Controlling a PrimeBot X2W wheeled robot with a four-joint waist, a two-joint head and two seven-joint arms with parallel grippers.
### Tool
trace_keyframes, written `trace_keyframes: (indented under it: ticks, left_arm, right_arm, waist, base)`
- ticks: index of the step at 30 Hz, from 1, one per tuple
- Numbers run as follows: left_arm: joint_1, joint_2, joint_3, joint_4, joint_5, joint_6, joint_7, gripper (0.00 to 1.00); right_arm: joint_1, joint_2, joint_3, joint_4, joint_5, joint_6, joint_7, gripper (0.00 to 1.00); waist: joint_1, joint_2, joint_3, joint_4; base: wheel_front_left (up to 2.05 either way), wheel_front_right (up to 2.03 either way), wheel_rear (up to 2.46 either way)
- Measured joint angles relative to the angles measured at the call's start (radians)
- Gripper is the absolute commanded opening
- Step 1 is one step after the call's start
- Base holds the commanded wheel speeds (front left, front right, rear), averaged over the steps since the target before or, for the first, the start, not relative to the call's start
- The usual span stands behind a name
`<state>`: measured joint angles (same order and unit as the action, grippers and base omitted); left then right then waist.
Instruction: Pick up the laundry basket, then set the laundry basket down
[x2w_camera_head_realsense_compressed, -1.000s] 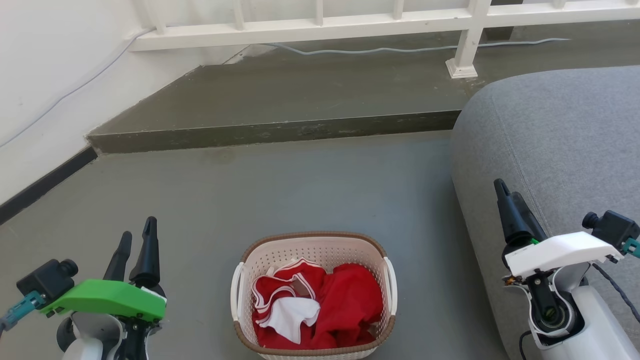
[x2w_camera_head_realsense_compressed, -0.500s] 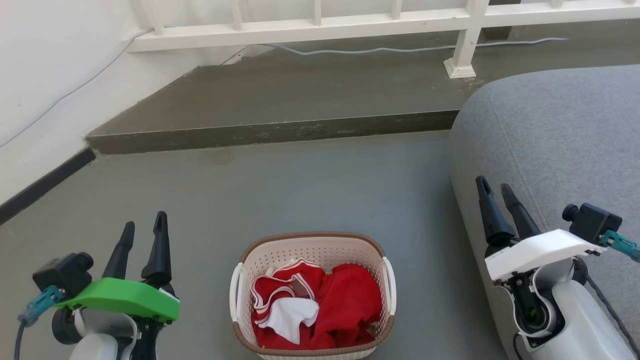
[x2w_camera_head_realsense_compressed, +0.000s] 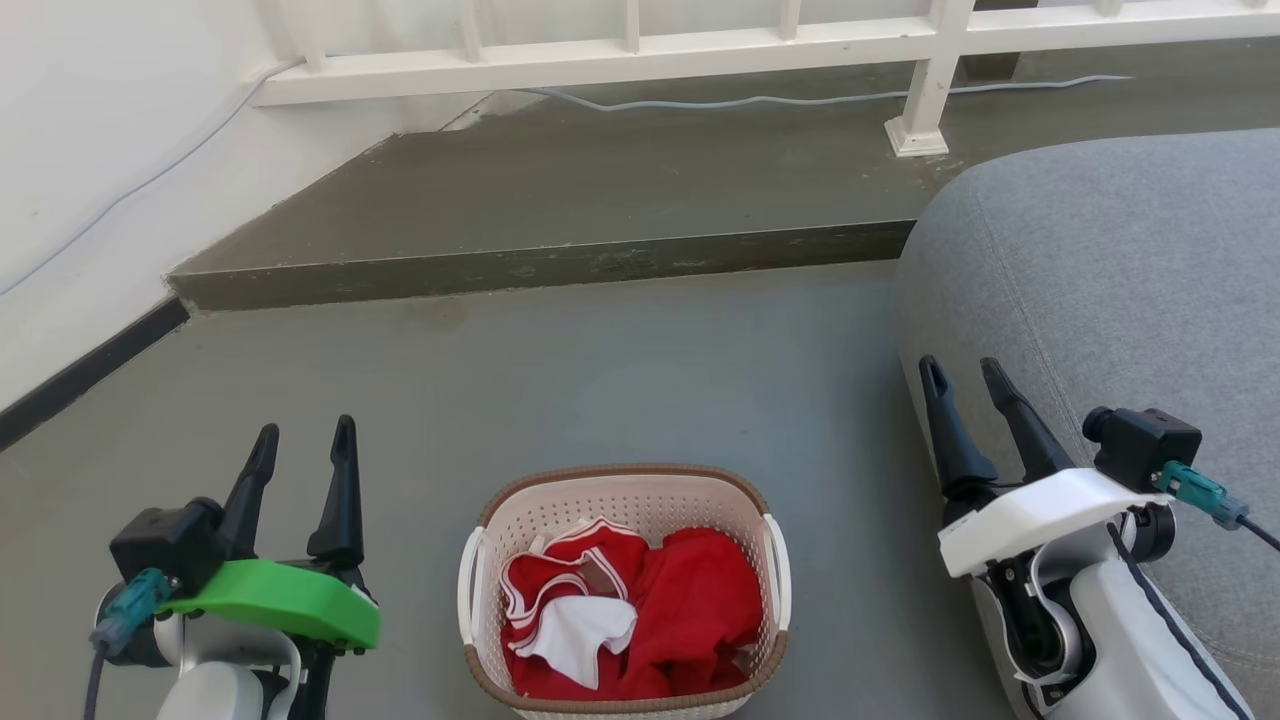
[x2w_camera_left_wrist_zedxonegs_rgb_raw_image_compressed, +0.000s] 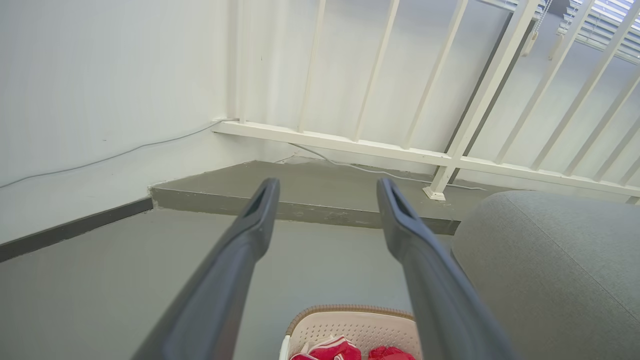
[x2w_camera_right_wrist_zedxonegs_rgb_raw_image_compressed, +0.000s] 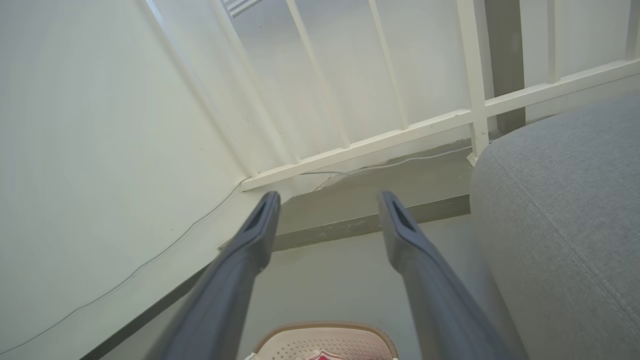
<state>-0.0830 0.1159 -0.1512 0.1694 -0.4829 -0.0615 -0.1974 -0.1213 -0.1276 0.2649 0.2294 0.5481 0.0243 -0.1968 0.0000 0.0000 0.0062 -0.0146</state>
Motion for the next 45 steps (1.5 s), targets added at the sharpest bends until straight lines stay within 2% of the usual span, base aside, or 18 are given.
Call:
trace_keyframes:
  ticks: [15, 32, 45]
  left_arm:
    - [-0.005, -0.001, -0.007, -0.019, 0.203, -0.001, -0.052, 1.00]
    - [-0.009, -0.012, 0.018, -0.018, 0.215, -0.017, -0.054, 1.00]
    - [-0.021, -0.025, 0.035, -0.025, 0.215, -0.027, -0.054, 1.00]
  right_arm:
    - [-0.015, 0.000, 0.027, -0.010, -0.186, -0.017, -0.054, 1.00]
    - [-0.015, 0.010, 0.006, -0.006, -0.191, -0.017, -0.055, 1.00]
    - [-0.020, 0.026, 0.003, -0.005, -0.202, -0.016, -0.055, 1.00]
  waist:
    - [0.0000, 0.0000, 0.006, -0.003]
    - [0.0000, 0.0000, 0.014, -0.007]
    - [0.0000, 0.0000, 0.075, -0.018]
  base:
    - [0.00, 0.00, 0.00]
    - [0.00, 0.00, 0.00]
    - [0.00, 0.00, 0.00]
